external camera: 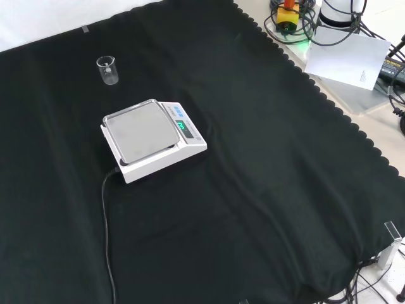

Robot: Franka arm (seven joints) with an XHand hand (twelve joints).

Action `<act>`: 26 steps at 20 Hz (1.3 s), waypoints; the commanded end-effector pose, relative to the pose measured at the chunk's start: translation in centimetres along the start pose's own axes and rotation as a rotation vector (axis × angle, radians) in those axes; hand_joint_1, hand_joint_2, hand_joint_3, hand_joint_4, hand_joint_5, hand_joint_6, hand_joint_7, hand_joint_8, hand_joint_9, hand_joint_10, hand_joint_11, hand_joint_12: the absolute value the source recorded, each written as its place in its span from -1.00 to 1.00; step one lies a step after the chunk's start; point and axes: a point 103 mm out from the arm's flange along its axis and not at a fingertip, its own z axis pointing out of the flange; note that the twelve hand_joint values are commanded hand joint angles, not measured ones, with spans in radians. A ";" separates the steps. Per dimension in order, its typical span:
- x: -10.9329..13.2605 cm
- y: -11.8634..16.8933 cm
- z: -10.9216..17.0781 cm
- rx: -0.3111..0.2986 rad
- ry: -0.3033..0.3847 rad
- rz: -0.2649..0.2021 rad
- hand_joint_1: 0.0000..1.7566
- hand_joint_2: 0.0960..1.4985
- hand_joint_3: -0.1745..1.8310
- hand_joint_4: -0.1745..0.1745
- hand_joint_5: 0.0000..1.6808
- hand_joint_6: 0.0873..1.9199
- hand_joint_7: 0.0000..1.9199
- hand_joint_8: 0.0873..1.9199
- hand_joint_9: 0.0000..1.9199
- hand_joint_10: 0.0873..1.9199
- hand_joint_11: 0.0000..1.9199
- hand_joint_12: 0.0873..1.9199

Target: Pick up the beaker.

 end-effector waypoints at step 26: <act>-8.5 12.4 10.4 0.102 0.069 -0.019 -0.30 -0.02 -0.37 -0.01 -0.44 -0.85 -0.62 -0.37 -0.56 -0.24 -1.00 0.47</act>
